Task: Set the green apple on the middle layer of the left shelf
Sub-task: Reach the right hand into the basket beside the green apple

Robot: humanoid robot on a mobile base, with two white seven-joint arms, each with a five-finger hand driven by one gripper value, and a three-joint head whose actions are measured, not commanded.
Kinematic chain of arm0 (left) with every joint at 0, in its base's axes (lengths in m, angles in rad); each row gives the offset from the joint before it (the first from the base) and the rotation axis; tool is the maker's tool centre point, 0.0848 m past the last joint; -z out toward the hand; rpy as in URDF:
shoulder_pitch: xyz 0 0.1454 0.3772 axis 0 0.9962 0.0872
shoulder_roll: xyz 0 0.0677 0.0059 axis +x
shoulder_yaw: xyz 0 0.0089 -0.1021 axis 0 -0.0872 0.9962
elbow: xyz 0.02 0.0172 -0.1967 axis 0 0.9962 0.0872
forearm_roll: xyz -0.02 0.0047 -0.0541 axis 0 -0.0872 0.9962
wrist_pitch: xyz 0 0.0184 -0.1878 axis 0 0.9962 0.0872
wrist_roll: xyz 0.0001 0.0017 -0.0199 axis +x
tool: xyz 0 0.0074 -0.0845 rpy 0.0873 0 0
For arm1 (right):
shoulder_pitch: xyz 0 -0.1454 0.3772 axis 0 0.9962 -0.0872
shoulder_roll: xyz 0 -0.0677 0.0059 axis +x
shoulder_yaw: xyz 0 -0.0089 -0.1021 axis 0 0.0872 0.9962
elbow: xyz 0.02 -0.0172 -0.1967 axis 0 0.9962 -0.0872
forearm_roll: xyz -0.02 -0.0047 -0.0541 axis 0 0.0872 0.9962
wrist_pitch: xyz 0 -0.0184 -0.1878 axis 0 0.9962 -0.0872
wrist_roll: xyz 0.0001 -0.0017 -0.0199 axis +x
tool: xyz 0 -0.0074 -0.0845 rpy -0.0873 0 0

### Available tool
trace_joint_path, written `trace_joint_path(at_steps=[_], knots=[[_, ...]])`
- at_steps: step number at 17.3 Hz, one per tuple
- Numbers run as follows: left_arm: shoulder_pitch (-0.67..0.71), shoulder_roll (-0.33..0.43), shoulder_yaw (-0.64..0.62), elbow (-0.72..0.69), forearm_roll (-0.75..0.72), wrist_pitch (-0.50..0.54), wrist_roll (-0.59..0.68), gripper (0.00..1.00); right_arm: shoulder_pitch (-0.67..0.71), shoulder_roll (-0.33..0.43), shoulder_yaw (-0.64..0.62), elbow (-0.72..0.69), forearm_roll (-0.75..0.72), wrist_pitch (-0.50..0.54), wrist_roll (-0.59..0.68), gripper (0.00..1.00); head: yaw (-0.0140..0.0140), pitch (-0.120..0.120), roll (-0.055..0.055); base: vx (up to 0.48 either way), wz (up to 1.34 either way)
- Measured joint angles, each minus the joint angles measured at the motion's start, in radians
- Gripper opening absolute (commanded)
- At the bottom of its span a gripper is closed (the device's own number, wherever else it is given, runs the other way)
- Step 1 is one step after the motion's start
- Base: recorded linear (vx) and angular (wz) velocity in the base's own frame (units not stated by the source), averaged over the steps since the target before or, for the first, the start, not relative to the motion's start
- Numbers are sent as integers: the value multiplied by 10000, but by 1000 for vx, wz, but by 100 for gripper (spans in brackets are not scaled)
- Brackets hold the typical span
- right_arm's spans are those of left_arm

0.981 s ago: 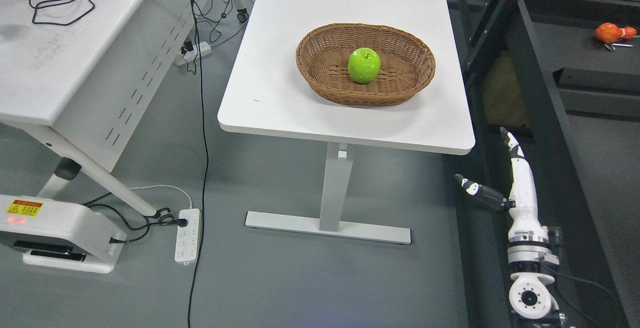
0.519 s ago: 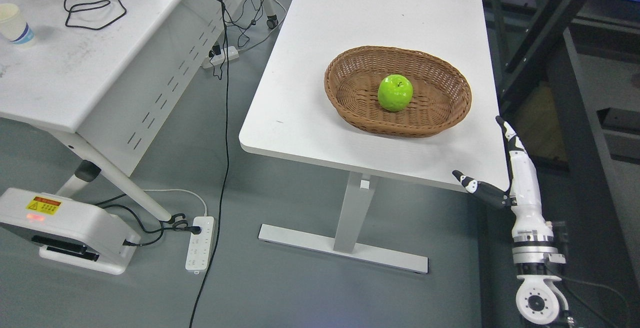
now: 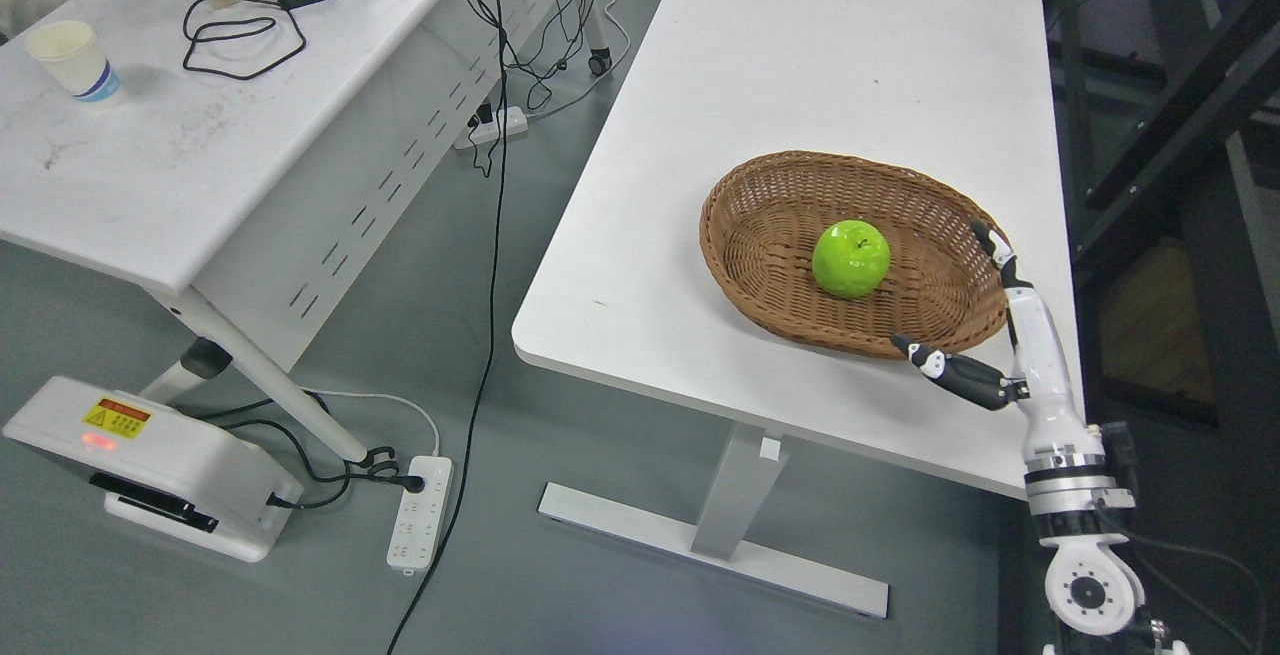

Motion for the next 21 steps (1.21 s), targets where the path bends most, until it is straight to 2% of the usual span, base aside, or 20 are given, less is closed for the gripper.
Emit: trace_joint_path(at_steps=[6, 15, 21], knots=[[0, 0, 0, 0, 0, 0, 0, 100, -402, -222, 414, -7, 74, 58, 428, 100, 0, 0, 0, 108, 72], [0, 0, 0, 0, 0, 0, 0, 100, -805, -632, 1591, 528, 1519, 185, 491, 100, 0, 0, 0, 65, 7], [0, 0, 0, 1, 0, 0, 0, 100, -1305, -907, 2103, 980, 1922, 185, 509, 100, 0, 0, 0, 5, 0]])
